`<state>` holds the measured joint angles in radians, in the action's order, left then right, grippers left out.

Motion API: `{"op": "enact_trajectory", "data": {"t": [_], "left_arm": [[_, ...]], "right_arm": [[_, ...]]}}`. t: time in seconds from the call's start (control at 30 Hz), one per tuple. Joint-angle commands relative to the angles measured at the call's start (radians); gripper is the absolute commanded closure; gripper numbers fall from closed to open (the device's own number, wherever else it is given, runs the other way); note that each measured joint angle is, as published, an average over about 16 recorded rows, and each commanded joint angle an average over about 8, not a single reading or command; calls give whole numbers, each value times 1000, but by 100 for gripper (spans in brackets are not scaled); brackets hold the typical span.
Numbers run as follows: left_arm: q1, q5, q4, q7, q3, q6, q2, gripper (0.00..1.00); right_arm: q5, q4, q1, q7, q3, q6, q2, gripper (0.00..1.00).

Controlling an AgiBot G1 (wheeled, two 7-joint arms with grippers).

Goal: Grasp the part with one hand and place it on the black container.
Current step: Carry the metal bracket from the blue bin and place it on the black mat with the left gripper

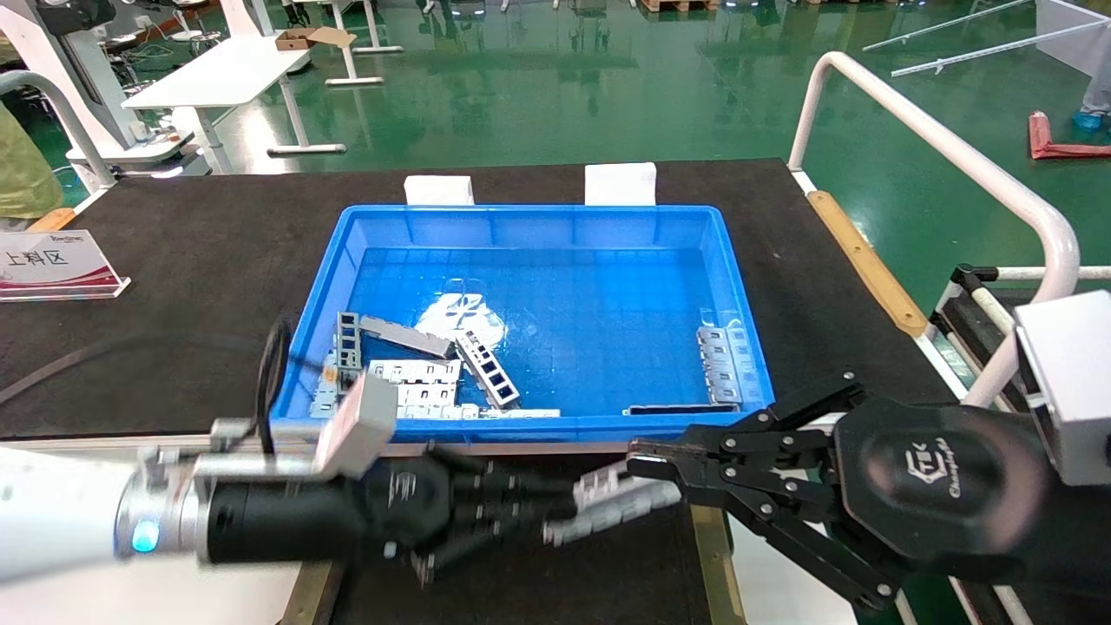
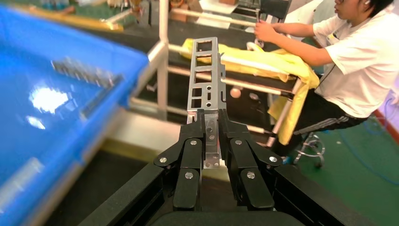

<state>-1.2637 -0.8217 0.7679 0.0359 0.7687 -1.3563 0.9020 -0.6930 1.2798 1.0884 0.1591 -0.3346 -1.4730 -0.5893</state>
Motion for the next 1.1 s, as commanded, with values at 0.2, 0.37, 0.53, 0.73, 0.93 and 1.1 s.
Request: {"op": "enact_trajectory", "data": {"t": [0.2,0.37,0.53,0.73,0.93,1.1], "left_arm": [[192,-13,194,103,16,208,-78,100],[287,-42,237,159,36,370,-80,100],[343,-58,231,207,48,509,-44,100],[376,-72,204,248,58,649,20,100],[395,-74,174,300,62,780,81,100],[416,-65,175,356,65,881,114,100]], "right_arm": [[0,0,0,0,0,0,0,100],[0,0,0,0,0,0,0,100],[0,0,0,0,0,0,0,100],[0,0,0,0,-1,0,0,100],[0,0,0,0,-1,0,0,100],[1,0,0,0,-1,0,0,100]]}}
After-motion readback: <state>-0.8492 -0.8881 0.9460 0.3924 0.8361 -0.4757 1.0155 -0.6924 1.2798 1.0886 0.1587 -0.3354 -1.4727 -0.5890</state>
